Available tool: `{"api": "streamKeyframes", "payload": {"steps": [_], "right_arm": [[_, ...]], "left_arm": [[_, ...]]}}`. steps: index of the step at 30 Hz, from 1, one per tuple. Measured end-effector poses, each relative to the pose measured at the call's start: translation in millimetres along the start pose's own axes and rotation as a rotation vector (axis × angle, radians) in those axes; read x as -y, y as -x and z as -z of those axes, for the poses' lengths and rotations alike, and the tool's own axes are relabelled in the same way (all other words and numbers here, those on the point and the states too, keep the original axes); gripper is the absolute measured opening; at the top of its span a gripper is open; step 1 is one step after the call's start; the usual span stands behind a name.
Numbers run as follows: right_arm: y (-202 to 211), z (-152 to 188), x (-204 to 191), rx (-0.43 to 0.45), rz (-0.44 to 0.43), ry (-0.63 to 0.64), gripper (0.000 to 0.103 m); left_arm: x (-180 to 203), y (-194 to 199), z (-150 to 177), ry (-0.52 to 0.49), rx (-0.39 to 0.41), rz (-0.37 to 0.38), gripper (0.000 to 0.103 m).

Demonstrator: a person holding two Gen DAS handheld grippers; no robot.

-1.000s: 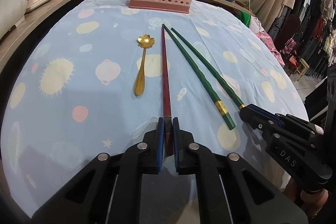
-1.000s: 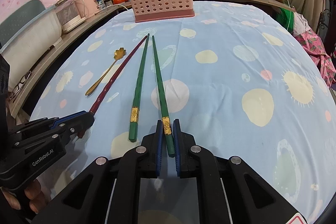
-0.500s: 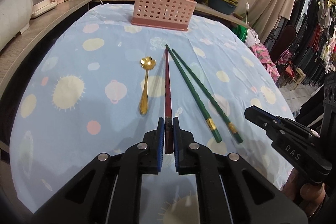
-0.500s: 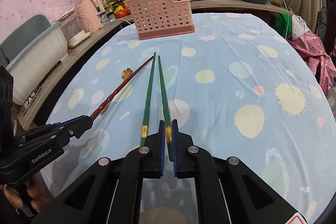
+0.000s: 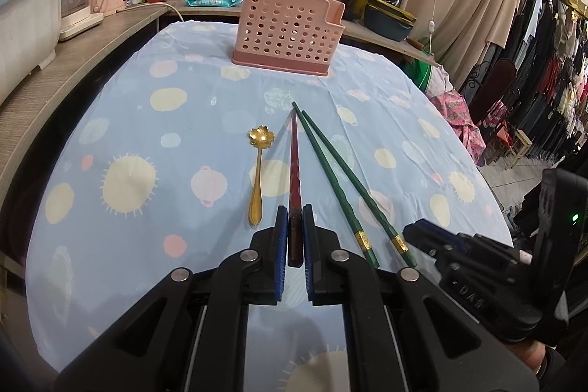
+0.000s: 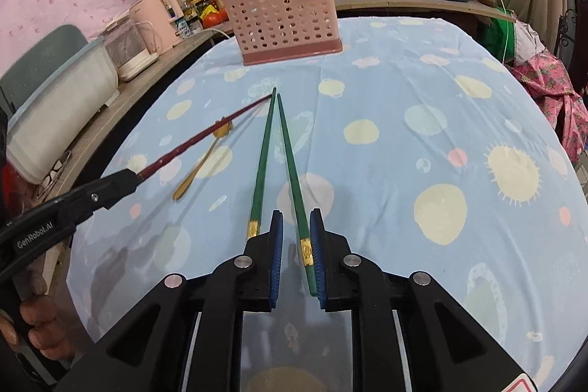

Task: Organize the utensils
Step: 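Lift both held chopsticks up over the pink basket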

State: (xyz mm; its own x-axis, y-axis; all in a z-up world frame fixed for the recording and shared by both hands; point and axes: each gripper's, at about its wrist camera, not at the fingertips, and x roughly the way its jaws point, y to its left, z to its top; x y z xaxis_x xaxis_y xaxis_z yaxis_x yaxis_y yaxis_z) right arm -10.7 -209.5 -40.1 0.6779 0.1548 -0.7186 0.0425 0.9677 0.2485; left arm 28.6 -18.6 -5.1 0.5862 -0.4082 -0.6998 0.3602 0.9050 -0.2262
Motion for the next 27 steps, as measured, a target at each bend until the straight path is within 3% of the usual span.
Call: {"api": "streamKeyframes", "payload": {"steps": [8,16,22,27], "right_arm": [[-18.1,14.8,4.4,-0.056,0.02,0.005,0.016],[-16.4,14.1,5.4,-0.05,0.028,0.008,0.009],[9.6,-4.8,6.4,0.029,-0.004,-0.015,0.008],[41.2,-36.6,5.0,0.145,-0.03,-0.024,0.007]], "left_arm": [[0.3,-4.7,4.3,0.0,-0.021,0.001,0.008],[-0.2,-0.9,3.4,0.002,-0.016,-0.002,0.008],[-2.3,11.4,-10.5,0.013,0.026,-0.003,0.007],[0.2,26.0,-35.9,0.006,0.092,0.0,0.007]]}}
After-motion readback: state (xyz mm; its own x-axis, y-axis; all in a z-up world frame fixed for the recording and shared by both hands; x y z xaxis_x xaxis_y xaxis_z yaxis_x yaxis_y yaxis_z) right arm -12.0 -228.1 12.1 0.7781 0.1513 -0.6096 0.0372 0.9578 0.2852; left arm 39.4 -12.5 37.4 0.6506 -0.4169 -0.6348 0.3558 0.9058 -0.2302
